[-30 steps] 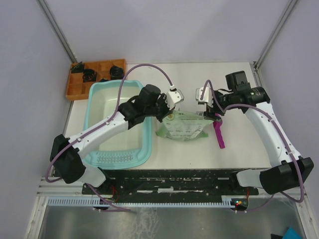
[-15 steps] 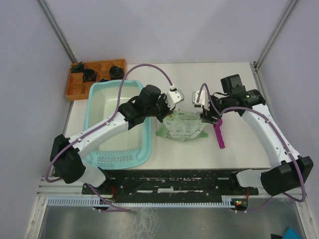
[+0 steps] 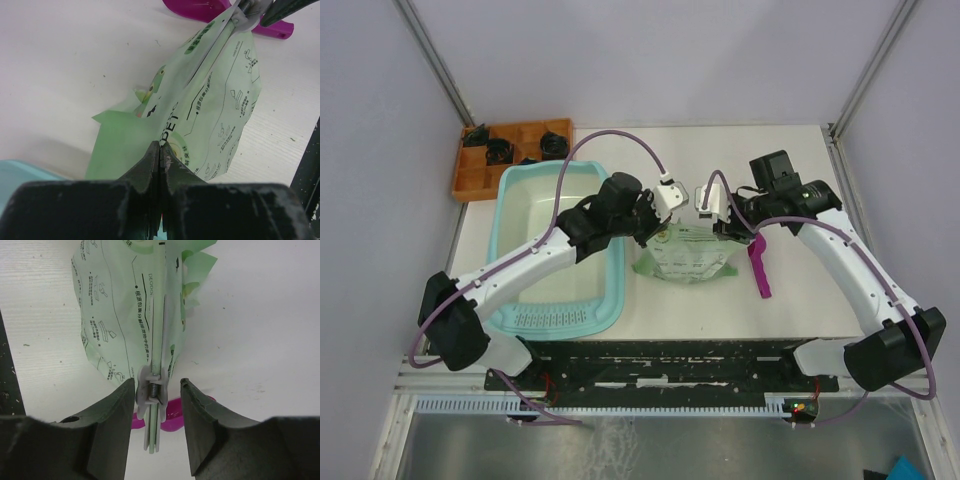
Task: Fill the litter box with clean litter
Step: Remove the clamp from the cat litter bag.
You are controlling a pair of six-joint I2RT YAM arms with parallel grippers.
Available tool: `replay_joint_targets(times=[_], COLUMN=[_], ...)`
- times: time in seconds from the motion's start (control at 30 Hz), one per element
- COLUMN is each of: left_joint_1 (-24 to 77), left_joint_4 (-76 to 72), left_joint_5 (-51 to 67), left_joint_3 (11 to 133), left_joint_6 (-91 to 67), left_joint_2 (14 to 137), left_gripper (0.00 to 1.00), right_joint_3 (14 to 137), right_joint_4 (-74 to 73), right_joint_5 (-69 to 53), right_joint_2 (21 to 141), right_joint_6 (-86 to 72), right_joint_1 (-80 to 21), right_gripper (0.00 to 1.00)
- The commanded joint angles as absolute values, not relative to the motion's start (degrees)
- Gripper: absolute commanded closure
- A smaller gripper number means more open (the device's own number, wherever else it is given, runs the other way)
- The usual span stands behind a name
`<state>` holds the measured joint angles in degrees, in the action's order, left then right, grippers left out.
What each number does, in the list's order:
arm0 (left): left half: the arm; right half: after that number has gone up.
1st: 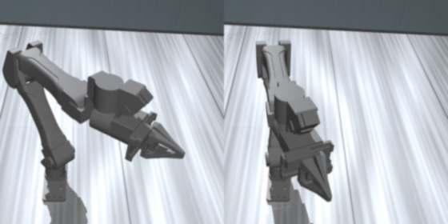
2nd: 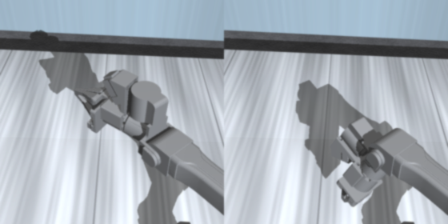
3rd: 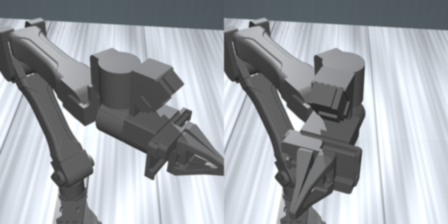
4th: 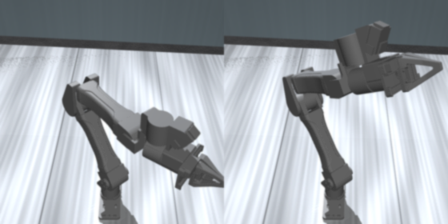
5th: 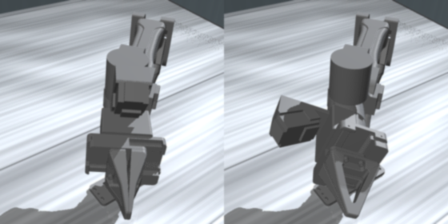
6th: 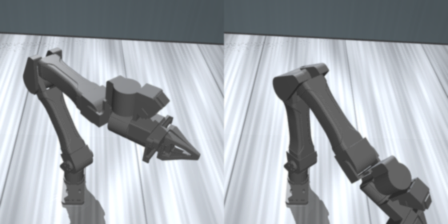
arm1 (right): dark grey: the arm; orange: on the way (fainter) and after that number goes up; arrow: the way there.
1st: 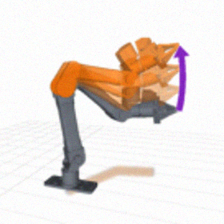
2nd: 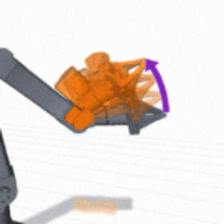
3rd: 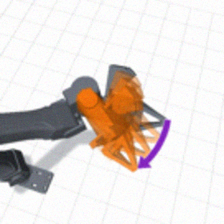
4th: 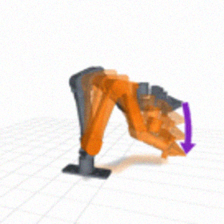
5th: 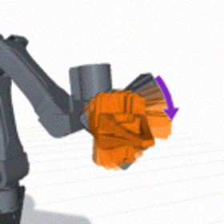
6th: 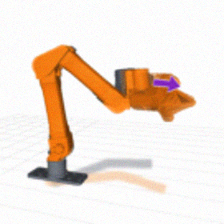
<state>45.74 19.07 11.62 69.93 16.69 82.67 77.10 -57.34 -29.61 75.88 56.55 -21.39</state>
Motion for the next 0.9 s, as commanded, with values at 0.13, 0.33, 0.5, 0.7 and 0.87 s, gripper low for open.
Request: replay_joint_targets(times=[0.13,0.33,0.5,0.7,0.87], left_joint_1=[47.2,47.1,47.3,47.8,48.1], left_joint_4=[15.4,15.4,15.4,14.8,14.0], left_joint_5=[14.7,14.8,14.5,13.2,11.9], left_joint_3=[69.7,69.8,70.2,70.4,70.1], left_joint_6=[13.9,13.6,13.2,12.5,12.0], left_joint_2=[80.8,80.7,80.9,81.4,81.4], left_gripper=[0.97,0.97,0.97,0.97,0.97], right_joint_3=[76.8,75.8,75.4,74.6,76.2], right_joint_4=[-54.5,-54.4,-53.6,-49.6,-47.5], right_joint_5=[-27.6,-26.6,-25.4,-23.7,-21.9], right_joint_2=[75.8,75.6,75.3,72.3,70.2], right_joint_6=[55.2,55.1,53.6,48.2,43.5], right_joint_1=[-21.9,-21.8,-21.8,-21.7,-20.3], right_gripper=[0.58,0.77,0.98,0.98,0.98])
